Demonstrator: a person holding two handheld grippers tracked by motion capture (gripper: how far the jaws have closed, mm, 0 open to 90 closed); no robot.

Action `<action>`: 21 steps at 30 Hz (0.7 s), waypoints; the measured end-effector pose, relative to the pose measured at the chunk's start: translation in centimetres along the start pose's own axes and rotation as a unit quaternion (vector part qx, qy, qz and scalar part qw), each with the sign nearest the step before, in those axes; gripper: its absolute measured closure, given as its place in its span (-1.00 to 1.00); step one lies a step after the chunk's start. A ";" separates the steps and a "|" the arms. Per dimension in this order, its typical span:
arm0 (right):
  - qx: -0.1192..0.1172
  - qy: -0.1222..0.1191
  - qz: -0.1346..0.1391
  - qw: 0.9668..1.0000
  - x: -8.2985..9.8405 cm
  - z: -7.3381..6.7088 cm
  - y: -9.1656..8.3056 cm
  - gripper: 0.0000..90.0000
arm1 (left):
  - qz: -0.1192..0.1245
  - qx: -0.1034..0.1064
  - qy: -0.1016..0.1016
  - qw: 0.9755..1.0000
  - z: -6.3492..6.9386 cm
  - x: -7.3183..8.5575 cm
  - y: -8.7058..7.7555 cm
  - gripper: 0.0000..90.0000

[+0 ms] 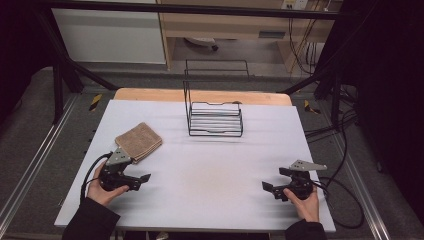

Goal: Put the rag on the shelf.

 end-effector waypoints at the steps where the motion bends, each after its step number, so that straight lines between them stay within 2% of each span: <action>1: 0.000 0.000 0.000 1.000 0.0 0.0 0.0 -0.98 | -0.001 -0.002 -0.002 1.000 -0.1 -0.1 0.0 -0.78; 9: 0.002 0.001 -0.001 1.000 0.0 0.0 0.0 -0.99 | -0.012 -0.031 -0.002 0.999 -2.0 -1.5 0.5 -0.70; 10: 0.003 0.000 -0.002 1.000 0.0 0.0 0.0 -0.98 | -0.017 -0.042 -0.002 0.999 -2.6 -1.8 0.8 -0.63; 11: 0.003 0.000 -0.003 1.000 0.0 0.0 0.0 -0.98 | -0.017 -0.042 -0.002 0.999 -2.6 -1.8 0.8 -0.59; 13: 0.003 -0.002 -0.004 1.000 0.1 0.0 0.0 -0.98 | -0.022 -0.056 0.001 0.998 -3.1 -1.9 1.3 -0.55; 21: 0.004 -0.004 -0.010 1.000 0.1 0.1 0.1 -0.98 | -0.047 -0.078 0.009 0.996 -4.0 -1.3 3.5 -0.20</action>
Point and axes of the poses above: each handheld gripper's, and its own axes: y roughly forward along the jaws, x roughly out of its underside, z roughly to its right, the point moved 6 cm from there along y, roughly forward along the jaws, and after that the axes turned 13 degrees about -x, right-handed, at the moved point
